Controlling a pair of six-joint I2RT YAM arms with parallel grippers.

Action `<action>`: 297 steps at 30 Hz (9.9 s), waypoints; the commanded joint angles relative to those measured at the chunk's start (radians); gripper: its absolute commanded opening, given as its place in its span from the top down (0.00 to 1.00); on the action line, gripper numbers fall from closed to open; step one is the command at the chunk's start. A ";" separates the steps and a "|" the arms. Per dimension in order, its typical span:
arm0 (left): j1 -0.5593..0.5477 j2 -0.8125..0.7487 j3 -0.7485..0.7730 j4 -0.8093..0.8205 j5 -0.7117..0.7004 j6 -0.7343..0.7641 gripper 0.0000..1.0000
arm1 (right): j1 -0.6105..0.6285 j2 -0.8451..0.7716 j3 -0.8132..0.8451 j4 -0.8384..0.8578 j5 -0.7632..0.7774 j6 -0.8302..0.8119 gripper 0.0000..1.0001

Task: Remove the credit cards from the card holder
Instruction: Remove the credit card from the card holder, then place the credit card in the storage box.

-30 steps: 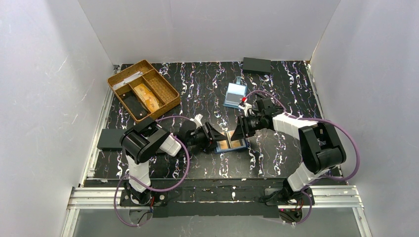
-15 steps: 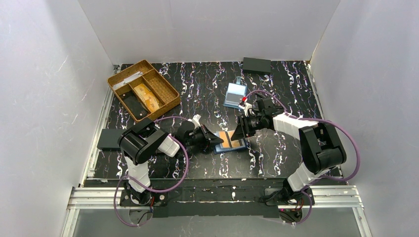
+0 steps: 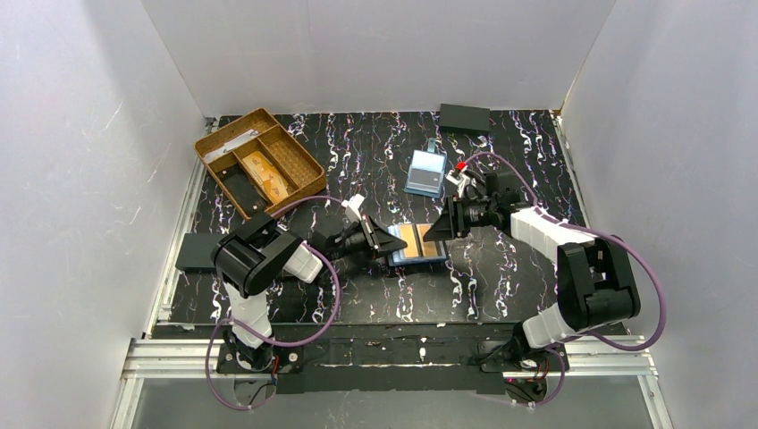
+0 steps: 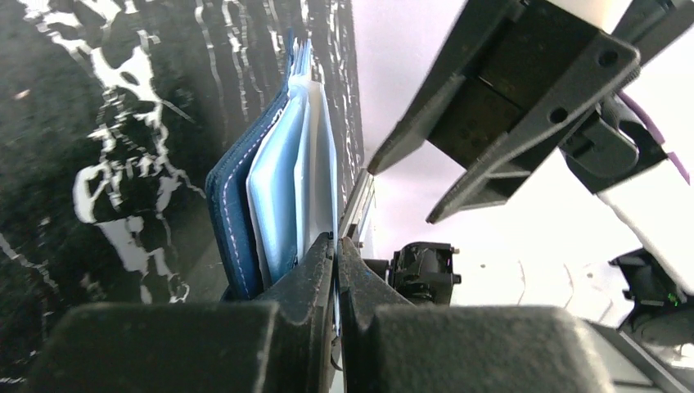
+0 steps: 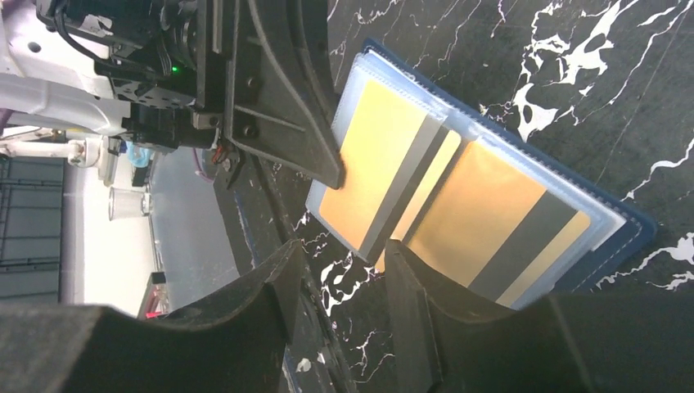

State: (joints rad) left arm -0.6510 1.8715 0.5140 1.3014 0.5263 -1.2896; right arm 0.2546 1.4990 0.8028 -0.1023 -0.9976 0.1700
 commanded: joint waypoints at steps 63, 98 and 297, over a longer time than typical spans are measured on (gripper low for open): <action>0.079 -0.093 -0.145 -0.066 -0.087 0.046 0.84 | -0.107 -0.066 0.005 -0.126 0.179 -0.174 0.99; 0.114 -0.778 -0.191 -0.462 -0.066 -0.191 0.02 | -0.100 -0.340 0.248 -0.857 0.097 -1.328 0.99; -0.279 -0.280 0.103 -0.071 -0.682 -0.220 0.27 | -0.092 -0.370 -0.315 0.737 0.218 1.114 0.99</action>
State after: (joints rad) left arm -0.9219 1.5669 0.5680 1.2179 -0.1295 -1.5002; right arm 0.1670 1.1567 0.4930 0.5858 -0.7963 1.2800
